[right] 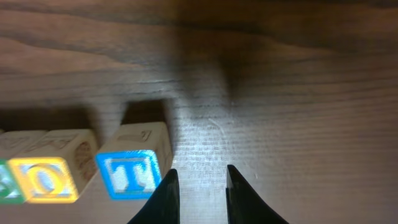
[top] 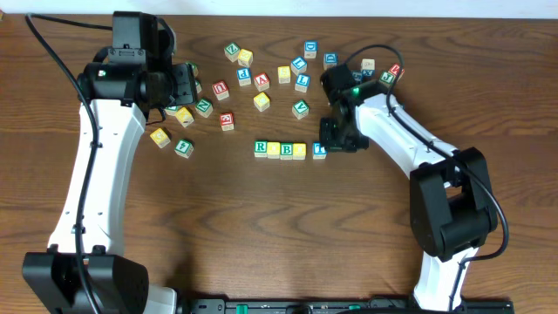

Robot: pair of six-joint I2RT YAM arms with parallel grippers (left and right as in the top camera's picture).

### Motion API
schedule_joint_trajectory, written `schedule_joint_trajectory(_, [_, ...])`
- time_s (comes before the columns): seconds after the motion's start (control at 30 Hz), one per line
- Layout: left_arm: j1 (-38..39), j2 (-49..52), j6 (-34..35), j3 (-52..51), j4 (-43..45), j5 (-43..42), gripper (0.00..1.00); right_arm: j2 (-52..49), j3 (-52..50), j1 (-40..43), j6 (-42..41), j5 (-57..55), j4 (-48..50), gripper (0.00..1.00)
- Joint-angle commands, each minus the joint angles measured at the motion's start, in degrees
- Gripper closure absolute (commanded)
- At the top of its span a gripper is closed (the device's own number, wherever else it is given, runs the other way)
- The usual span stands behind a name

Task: Spell out ROBOT
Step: 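Open the right gripper and nudge the T block against O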

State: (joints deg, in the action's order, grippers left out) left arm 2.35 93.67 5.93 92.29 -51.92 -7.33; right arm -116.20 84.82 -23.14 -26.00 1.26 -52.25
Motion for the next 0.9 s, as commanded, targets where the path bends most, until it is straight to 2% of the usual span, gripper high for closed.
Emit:
schedule_joint_trajectory(0.0, [-0.31,0.66,-0.31,0.39,0.15,0.55,0.43,-0.68,-2.08,-0.2,0.59,-0.17,1.79,0.81])
schedule_joint_trajectory(0.87, [-0.31,0.66,-0.31,-0.2,0.2,0.55,0.43,-0.72,-3.08,-2.69,1.42,2.14,5.68,0.79])
